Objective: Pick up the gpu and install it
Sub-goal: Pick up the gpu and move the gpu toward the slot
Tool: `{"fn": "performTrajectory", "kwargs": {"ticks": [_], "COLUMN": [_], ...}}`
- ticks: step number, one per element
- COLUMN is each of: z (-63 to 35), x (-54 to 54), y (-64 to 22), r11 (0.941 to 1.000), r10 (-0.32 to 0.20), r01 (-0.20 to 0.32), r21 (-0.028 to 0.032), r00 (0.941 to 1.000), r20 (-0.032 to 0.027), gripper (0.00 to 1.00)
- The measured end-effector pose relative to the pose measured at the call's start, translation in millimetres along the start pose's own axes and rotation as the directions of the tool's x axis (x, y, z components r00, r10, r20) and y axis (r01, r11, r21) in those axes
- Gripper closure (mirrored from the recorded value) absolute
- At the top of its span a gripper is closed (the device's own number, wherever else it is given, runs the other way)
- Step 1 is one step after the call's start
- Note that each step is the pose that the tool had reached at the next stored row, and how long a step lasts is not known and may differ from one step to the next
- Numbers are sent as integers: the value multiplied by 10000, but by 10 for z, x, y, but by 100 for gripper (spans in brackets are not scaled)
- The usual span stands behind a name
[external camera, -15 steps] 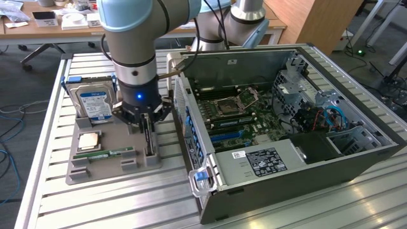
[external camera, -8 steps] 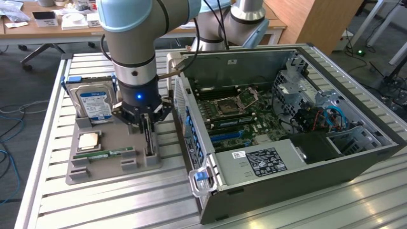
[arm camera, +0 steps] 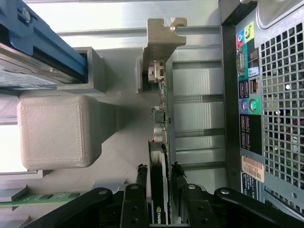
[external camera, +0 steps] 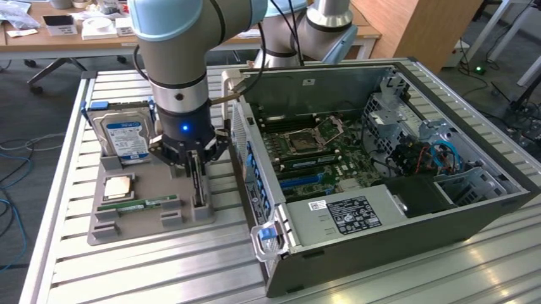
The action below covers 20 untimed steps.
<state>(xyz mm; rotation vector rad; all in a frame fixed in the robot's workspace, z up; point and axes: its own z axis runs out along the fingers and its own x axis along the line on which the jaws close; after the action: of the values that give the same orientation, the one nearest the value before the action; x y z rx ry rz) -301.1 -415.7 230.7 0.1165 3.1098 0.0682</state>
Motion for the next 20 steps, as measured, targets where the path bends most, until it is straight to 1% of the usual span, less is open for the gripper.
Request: {"fn": "performTrajectory", "kwargs": {"ticks": [2,20], "z": [-13,-16], "x": [-1,-3], "y": [1,-22], "r11": [10000,10000], "r10": [0,0], "r01": [0,0], "r21": [-2,-1], "r00": [10000,10000], "r20": [1,0], "gripper": [65,65]}}
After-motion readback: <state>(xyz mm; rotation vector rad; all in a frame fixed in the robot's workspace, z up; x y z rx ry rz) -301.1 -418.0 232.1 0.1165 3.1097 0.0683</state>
